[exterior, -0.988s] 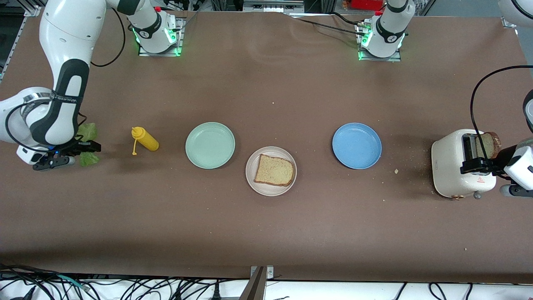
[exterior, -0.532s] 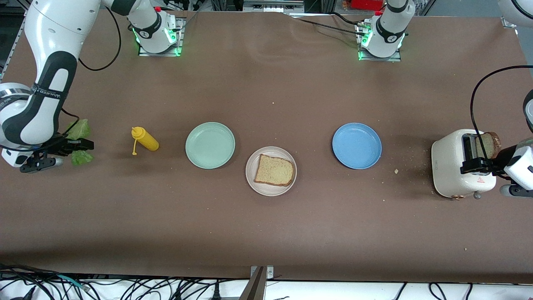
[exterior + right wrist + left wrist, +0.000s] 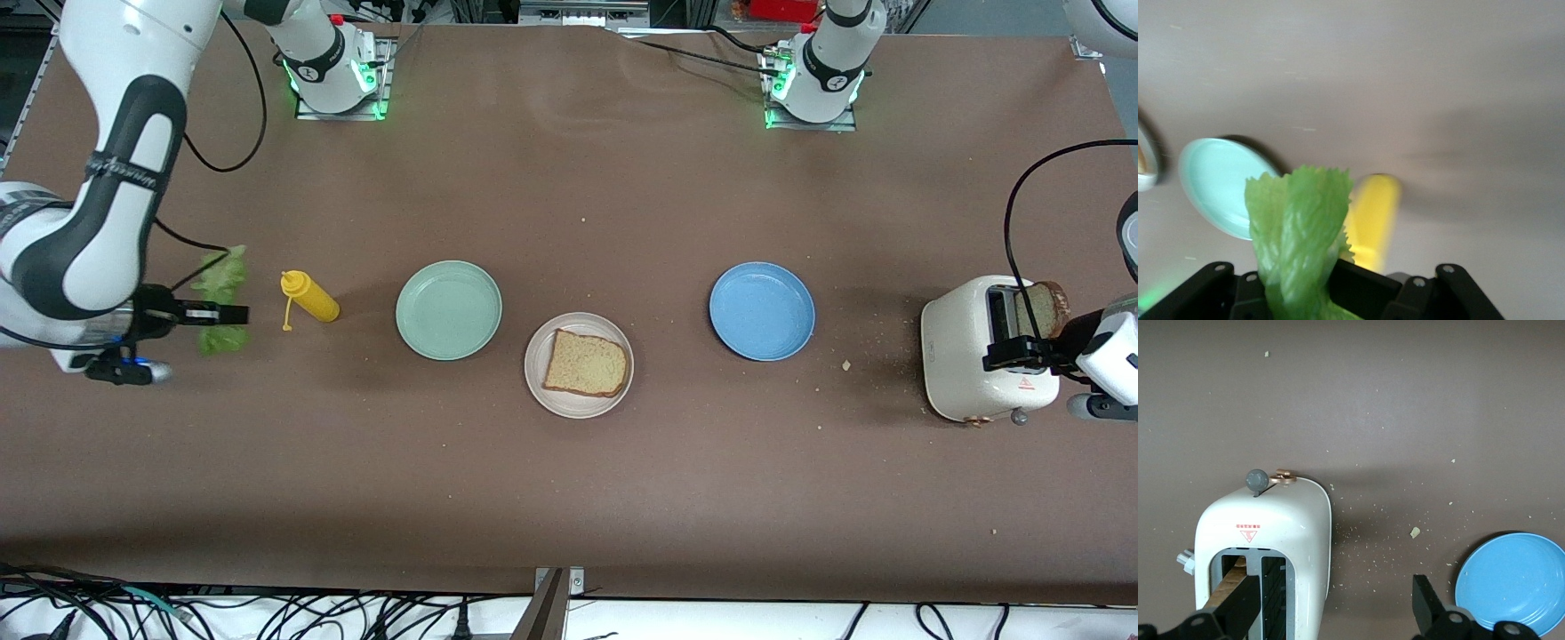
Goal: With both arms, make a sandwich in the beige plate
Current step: 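Lift the lettuce with the right gripper and carry it to the beige plate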
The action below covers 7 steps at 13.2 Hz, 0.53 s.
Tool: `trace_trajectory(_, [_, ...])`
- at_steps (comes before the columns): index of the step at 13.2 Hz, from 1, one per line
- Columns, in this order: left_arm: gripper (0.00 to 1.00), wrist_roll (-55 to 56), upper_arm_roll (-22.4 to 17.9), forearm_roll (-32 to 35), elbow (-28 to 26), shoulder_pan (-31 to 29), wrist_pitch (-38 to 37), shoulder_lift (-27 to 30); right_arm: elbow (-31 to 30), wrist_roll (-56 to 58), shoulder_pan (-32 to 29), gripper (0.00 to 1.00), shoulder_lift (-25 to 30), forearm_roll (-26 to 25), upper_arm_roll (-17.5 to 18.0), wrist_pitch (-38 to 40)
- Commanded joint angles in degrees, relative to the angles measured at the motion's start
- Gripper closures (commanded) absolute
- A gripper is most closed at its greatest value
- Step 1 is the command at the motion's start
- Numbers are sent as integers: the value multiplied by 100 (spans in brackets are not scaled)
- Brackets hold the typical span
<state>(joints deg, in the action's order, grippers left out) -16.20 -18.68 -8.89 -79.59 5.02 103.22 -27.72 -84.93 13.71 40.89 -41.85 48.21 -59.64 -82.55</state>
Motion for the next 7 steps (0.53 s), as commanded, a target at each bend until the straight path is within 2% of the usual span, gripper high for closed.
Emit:
trace_trajectory(1, [0,-23,5,256,49,8,-39,4,493,-1533,-46,100,406,-163,837,55])
trace_trajectory(3, [0,-15,5,256,49,8,-39,-5,880,-2631,-46,100,415,-224,1417,-102])
trace_trajectory(7, [0,-14,5,247,49,8,-39,4,943,-4837,-46,100,643,-1040,3253,-1479])
